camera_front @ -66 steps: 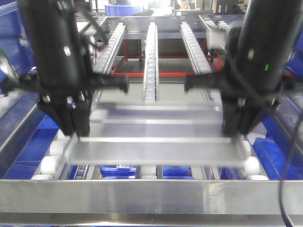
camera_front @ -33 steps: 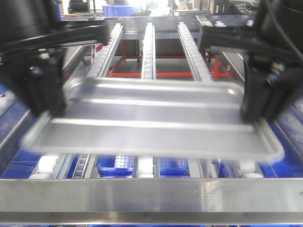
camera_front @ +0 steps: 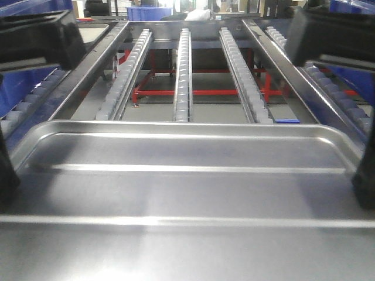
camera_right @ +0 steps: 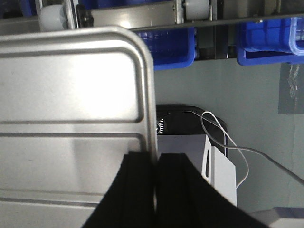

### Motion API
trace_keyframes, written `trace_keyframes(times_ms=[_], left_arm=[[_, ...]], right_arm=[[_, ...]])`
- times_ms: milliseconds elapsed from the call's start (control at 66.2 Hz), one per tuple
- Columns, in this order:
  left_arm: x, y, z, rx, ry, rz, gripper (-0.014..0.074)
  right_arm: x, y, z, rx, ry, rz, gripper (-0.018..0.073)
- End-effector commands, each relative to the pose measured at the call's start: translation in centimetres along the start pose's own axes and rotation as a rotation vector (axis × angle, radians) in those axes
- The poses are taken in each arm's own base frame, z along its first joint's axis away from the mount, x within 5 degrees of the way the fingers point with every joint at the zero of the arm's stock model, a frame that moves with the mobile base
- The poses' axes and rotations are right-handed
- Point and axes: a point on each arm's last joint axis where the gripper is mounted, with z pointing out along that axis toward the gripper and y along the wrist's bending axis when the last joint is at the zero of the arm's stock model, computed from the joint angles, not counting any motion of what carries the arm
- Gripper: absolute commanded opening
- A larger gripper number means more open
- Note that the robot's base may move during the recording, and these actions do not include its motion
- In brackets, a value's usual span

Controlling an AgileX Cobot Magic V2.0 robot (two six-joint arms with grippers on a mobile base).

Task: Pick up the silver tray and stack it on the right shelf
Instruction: 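Lift the silver tray with both grippers off the roller shelf, then hold the tray level in both grippers while the base drives to another shelf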

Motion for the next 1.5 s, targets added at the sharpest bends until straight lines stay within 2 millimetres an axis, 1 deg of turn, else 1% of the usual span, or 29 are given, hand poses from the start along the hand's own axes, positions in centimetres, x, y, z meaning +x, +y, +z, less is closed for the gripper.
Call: trace_keyframes(times_ms=[0, 45, 136, 317, 1481], left_arm=[[0.6, -0.1, -1.3, -0.014, -0.042, -0.001, -0.0099], [1.3, -0.3, -1.4, -0.026, -0.031, -0.002, -0.0098], [2.0, -0.4, -1.5, -0.056, -0.042, 0.008, -0.0098], [2.4, -0.7, -1.6, -0.046, -0.037, 0.024, -0.0098], [2.4, -0.6, -1.6, -0.055, -0.034, 0.024, -0.0098]], right_arm=[[0.3, 0.1, -1.3, -0.003, -0.048, -0.024, 0.0072], [0.9, 0.3, -1.3, 0.004, -0.04, -0.035, 0.0072], [1.7, 0.6, -1.5, 0.008, -0.049, -0.033, 0.0072], [2.6, 1.0, -1.7, 0.003, -0.039, -0.053, 0.0072], [2.6, 0.8, -1.7, 0.021, -0.037, -0.054, 0.0072]])
